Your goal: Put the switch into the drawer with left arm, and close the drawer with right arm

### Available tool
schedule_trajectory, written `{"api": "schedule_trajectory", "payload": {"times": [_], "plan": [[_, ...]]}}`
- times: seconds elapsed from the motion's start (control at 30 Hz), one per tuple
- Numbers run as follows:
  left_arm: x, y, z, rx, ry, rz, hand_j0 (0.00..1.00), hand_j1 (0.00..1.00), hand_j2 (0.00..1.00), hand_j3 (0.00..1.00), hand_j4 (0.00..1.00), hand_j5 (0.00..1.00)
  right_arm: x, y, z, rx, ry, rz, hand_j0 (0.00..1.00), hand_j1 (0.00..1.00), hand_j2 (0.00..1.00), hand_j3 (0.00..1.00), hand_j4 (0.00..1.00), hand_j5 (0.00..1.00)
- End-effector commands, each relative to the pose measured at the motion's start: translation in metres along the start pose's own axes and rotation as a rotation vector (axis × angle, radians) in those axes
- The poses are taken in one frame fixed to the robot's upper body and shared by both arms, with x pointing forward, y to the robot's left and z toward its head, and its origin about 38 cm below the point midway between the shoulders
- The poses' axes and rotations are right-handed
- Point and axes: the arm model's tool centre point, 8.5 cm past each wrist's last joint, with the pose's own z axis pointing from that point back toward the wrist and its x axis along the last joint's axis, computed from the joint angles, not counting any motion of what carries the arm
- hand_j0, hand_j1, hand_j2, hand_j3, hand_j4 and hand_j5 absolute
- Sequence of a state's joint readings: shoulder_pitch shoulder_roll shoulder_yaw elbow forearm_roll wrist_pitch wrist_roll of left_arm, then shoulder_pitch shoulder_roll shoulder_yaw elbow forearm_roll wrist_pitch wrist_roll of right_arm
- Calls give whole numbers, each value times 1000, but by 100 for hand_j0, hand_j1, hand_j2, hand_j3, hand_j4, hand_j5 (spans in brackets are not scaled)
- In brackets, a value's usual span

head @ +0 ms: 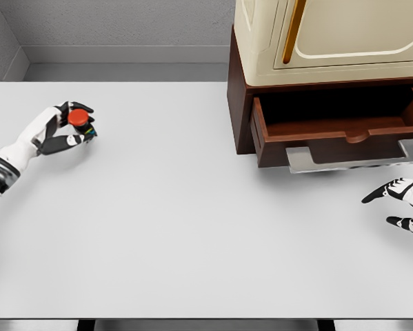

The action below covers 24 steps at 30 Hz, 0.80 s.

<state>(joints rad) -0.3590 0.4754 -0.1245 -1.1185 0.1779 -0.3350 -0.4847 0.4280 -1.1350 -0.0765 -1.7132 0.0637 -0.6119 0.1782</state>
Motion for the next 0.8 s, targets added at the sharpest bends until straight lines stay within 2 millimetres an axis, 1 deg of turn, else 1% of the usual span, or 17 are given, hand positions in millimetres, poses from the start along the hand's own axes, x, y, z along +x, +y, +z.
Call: {"api": "schedule_trajectory", "payload": {"times": [0.0, 0.07, 0.13, 0.17, 0.27, 0.37, 0.43, 0.47, 0.5, 0.57, 0.63, 0.7, 0.77], "plan": [[20, -2, -7, -14, -57, -23, 48, 48, 48, 48, 48, 48, 0, -1, 0, -3, 0, -4, 68, 68, 68, 68, 68, 68], [29, -5, -11, -24, -77, -48, 47, 47, 47, 47, 47, 47, 0, -1, 0, -3, 0, -4, 68, 68, 68, 68, 68, 68], [33, -9, -14, -31, -89, -63, 47, 47, 47, 47, 47, 47, 0, -1, 0, -3, 0, -4, 68, 68, 68, 68, 68, 68], [41, -12, -17, -39, -114, -73, 46, 46, 46, 46, 46, 46, 0, -1, 0, -3, -2, -4, 68, 68, 68, 68, 68, 68], [58, -20, -23, -61, -148, -130, 46, 46, 46, 46, 46, 46, 0, -1, 0, -3, -2, -4, 68, 68, 68, 68, 68, 68], [86, -28, -29, -77, -215, -195, 46, 46, 46, 46, 46, 46, 0, -1, 0, -5, -2, -4, 68, 68, 68, 68, 68, 68], [97, -33, -31, -89, -243, -221, 46, 46, 46, 46, 46, 46, 0, -1, 0, -5, -2, -4, 68, 68, 68, 68, 68, 68], [98, -35, -32, -96, -238, -248, 46, 46, 46, 46, 46, 46, 0, -1, 0, -5, -2, -4, 68, 68, 68, 68, 68, 68], [112, -40, -37, -94, -269, -293, 46, 46, 46, 46, 46, 46, 1, -1, 0, -3, -3, -4, 68, 68, 68, 68, 68, 68], [128, -46, -38, -99, -304, -337, 46, 46, 46, 46, 46, 46, 0, -1, 0, -5, -2, -4, 68, 68, 68, 68, 68, 68], [135, -52, -41, -97, -319, -361, 46, 46, 46, 46, 46, 46, 0, -1, 0, -3, -2, -4, 68, 68, 68, 68, 68, 68], [146, -63, -45, -95, -349, -372, 43, 43, 43, 43, 43, 43, 0, -1, 0, -5, -2, -4, 68, 68, 68, 68, 68, 68], [156, -69, -47, -94, -379, -385, 43, 43, 43, 43, 43, 43, 0, -1, 0, -5, -2, -4, 68, 68, 68, 68, 68, 68]]}}
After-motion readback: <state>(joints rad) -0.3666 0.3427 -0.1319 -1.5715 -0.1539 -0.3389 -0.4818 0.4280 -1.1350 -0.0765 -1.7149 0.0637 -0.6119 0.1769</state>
